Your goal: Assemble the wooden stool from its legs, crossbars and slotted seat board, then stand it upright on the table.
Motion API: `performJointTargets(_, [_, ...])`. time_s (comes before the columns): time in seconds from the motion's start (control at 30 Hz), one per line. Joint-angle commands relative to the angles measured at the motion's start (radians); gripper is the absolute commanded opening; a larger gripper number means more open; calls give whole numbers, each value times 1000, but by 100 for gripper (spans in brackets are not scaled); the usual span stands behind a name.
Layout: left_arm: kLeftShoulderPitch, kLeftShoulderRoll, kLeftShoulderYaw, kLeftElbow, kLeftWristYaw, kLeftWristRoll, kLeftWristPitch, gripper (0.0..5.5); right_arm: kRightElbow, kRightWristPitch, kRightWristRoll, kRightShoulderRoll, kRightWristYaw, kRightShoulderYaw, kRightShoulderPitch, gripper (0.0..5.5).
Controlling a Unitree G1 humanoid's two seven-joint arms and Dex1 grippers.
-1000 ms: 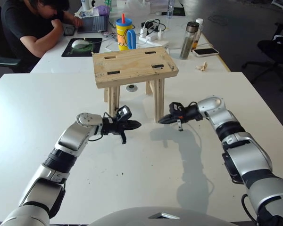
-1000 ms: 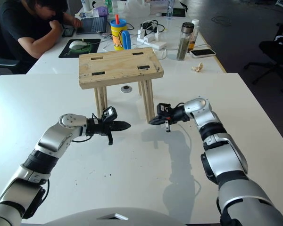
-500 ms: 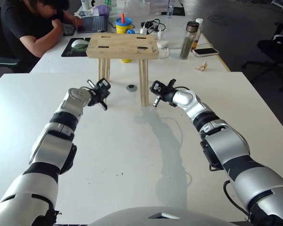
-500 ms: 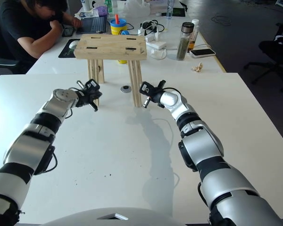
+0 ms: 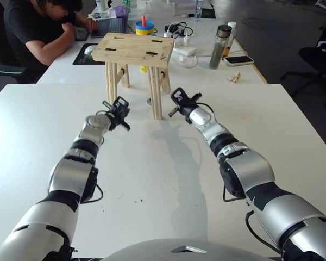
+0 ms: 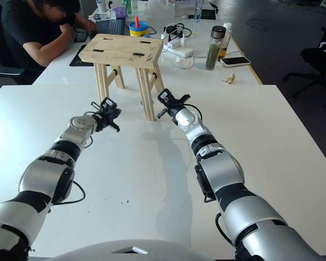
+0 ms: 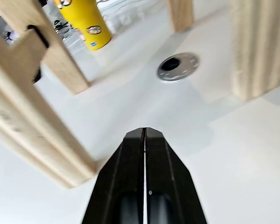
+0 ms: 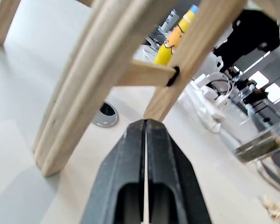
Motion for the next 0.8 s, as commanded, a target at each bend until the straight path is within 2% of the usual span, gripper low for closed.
performJointTargets(0.03, [174, -77, 143, -275, 52, -157, -81, 1, -122, -30, 176, -36, 77, -154, 131, 1])
performJointTargets(0.13, [256, -121, 150, -438, 73, -183, -83, 1, -226, -10, 258, -28, 108, -212, 214, 1])
performJointTargets(0.23, [330, -169, 132, -582, 79, -200, -31, 1, -339, 51, 296, 5, 112, -222, 280, 1])
performJointTargets(0.37, [353, -224, 128, -686, 127, -209, 56, 1, -391, 160, 284, 36, -6, -224, 293, 1])
performJointTargets(0.57, [280, -274, 68, -636, 240, -89, 41, 1, -493, 253, 202, 50, -89, -153, 308, 1])
performJointTargets(0.8, [205, -296, 73, -550, 236, -95, 49, 1, -492, 231, 172, 65, -73, -118, 304, 1])
